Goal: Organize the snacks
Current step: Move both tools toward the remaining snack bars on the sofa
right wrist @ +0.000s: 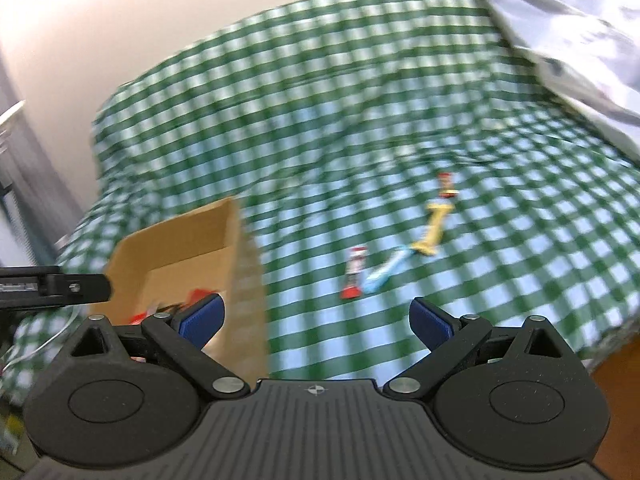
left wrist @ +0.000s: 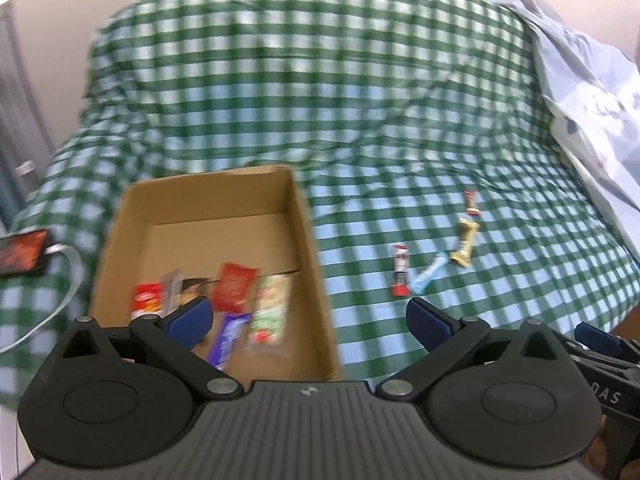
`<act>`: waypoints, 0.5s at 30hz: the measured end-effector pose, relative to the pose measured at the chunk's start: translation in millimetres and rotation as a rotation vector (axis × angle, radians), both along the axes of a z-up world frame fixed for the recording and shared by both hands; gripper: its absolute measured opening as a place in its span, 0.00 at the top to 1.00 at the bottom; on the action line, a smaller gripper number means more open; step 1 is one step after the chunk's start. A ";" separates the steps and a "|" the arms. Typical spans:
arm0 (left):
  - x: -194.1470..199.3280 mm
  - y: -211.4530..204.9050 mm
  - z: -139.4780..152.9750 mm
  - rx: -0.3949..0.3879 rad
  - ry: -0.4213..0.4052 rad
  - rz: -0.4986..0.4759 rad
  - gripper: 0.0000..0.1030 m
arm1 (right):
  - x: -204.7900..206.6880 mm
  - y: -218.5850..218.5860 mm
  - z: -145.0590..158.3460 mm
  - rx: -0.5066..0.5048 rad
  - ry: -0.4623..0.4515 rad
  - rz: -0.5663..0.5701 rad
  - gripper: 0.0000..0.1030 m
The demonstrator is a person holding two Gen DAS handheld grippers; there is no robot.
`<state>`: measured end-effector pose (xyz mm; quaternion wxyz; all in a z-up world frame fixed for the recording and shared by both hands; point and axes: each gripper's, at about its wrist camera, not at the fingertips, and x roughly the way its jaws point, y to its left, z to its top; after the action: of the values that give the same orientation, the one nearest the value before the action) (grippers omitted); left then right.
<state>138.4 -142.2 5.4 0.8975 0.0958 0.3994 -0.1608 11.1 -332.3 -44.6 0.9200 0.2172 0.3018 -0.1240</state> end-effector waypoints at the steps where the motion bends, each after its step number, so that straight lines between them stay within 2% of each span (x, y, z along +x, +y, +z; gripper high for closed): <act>1: 9.6 -13.2 -3.9 0.007 0.009 -0.018 0.00 | 0.9 -10.3 -4.5 -0.005 0.005 -0.023 0.04; 4: 42.1 -50.0 -23.2 0.050 0.045 -0.063 0.00 | 10.0 -41.1 -19.6 -0.021 0.021 -0.091 0.04; 7: 82.0 -82.9 -55.0 0.095 0.095 -0.094 0.00 | 25.6 -69.2 -40.3 -0.022 0.046 -0.144 0.04; 12: 140.9 -136.7 -121.6 0.181 0.150 -0.105 0.00 | 75.7 -104.7 -81.7 -0.043 0.094 -0.179 0.04; 15: 166.7 -162.3 -157.4 0.212 0.162 -0.122 0.00 | 111.9 -128.4 -106.4 -0.010 0.111 -0.206 0.04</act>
<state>305.1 -304.5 -152.0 0.8359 0.2006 0.4785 -0.1792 123.0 -460.7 -151.1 0.8852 0.2351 0.3279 -0.2314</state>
